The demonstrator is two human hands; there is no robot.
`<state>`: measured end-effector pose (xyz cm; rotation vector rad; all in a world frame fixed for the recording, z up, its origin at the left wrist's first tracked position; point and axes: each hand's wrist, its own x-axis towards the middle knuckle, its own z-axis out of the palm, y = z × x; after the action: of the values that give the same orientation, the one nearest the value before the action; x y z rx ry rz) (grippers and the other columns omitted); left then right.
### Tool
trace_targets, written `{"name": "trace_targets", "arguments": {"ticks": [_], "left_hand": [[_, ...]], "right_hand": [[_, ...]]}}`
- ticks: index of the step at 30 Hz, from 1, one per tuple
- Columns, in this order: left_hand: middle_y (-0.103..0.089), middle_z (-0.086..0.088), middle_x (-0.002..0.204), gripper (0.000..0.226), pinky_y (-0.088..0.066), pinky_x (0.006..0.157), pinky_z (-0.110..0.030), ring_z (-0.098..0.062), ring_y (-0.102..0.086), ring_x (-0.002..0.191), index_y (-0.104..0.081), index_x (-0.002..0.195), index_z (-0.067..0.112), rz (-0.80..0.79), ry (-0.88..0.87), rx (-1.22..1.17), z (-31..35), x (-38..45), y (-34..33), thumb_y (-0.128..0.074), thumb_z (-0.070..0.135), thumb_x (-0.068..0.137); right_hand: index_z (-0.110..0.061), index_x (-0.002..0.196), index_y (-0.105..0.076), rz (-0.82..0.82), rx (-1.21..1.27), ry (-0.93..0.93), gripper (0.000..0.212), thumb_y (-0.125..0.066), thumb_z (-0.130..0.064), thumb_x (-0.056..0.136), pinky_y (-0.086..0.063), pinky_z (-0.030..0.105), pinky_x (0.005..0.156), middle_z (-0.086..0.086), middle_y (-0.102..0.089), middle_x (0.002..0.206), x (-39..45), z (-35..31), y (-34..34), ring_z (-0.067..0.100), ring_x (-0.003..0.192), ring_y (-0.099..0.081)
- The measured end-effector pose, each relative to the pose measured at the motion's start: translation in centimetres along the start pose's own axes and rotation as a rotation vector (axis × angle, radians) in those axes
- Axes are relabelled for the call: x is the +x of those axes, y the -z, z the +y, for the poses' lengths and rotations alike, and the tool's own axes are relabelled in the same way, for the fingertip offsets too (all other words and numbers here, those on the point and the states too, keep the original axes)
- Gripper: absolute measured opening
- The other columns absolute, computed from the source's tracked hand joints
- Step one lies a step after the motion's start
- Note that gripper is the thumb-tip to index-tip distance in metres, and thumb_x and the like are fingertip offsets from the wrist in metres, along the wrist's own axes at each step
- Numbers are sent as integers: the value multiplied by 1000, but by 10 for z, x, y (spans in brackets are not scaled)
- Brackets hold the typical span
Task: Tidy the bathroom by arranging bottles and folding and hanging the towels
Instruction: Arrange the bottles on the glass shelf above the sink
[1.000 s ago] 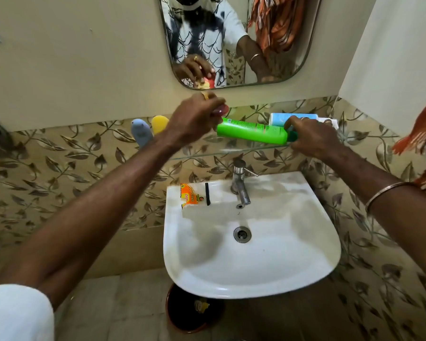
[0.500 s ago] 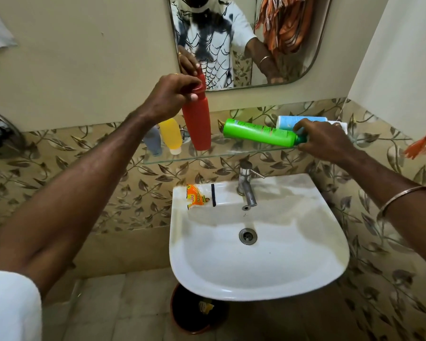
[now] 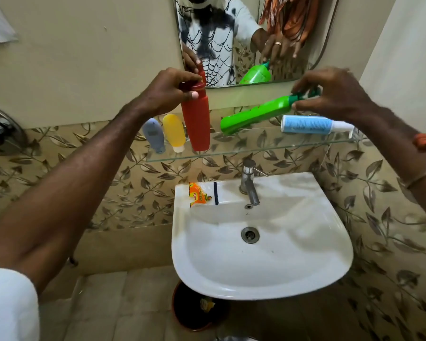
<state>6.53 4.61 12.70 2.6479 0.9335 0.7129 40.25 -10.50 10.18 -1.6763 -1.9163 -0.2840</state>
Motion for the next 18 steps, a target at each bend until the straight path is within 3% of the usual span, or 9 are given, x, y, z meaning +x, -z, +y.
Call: {"name": "trace_targets", "arguments": {"ticks": [5, 8, 11, 13, 16, 18], "left_hand": [[-60, -11, 137, 54, -44, 91, -20, -17, -58, 116, -54, 140, 7, -19, 38, -73, -3, 1, 2, -71, 10, 89], [-60, -10, 137, 62, -45, 86, -13, -14, -58, 115, -52, 142, 10, -21, 51, -104, -2, 3, 1, -76, 17, 86], [-61, -13, 136, 66, -50, 99, -28, -17, -61, 117, -54, 140, 9, 7, 41, -103, 3, 3, -1, -79, 28, 82], [-62, -12, 136, 73, -51, 102, -39, -20, -61, 118, -57, 138, 13, 44, 23, -27, 9, 5, -3, -78, 47, 78], [-63, -3, 134, 87, -52, 96, -49, -21, -58, 120, -61, 133, 27, 71, -2, 93, 17, 10, -7, -63, 81, 65], [-64, -3, 130, 76, -48, 96, -54, -23, -57, 120, -63, 129, 28, 81, 4, 138, 25, 14, -10, -67, 74, 68]], "right_hand": [[-24, 102, -69, 38, 141, 17, 35, -84, -32, 71, -57, 45, 74, 9, -71, 97, 41, -31, 10, 29, 84, -67], [-15, 103, -69, 16, 163, 62, 37, -84, -28, 72, -55, 39, 72, 7, -67, 96, 66, -52, 10, 25, 83, -62], [-6, 106, -69, -25, 165, 103, 37, -82, -25, 76, -48, 19, 71, 5, -63, 100, 89, -73, 8, 19, 88, -59], [-2, 110, -67, -56, 136, 130, 39, -80, -23, 79, -44, 12, 74, 3, -59, 107, 102, -84, 7, 17, 96, -56], [0, 114, -66, -91, 96, 165, 42, -79, -23, 81, -49, 23, 85, 0, -50, 116, 115, -96, 3, 19, 106, -51], [0, 114, -66, -106, 81, 172, 44, -78, -25, 80, -51, 28, 86, 4, -51, 119, 122, -101, -1, 21, 108, -52]]}}
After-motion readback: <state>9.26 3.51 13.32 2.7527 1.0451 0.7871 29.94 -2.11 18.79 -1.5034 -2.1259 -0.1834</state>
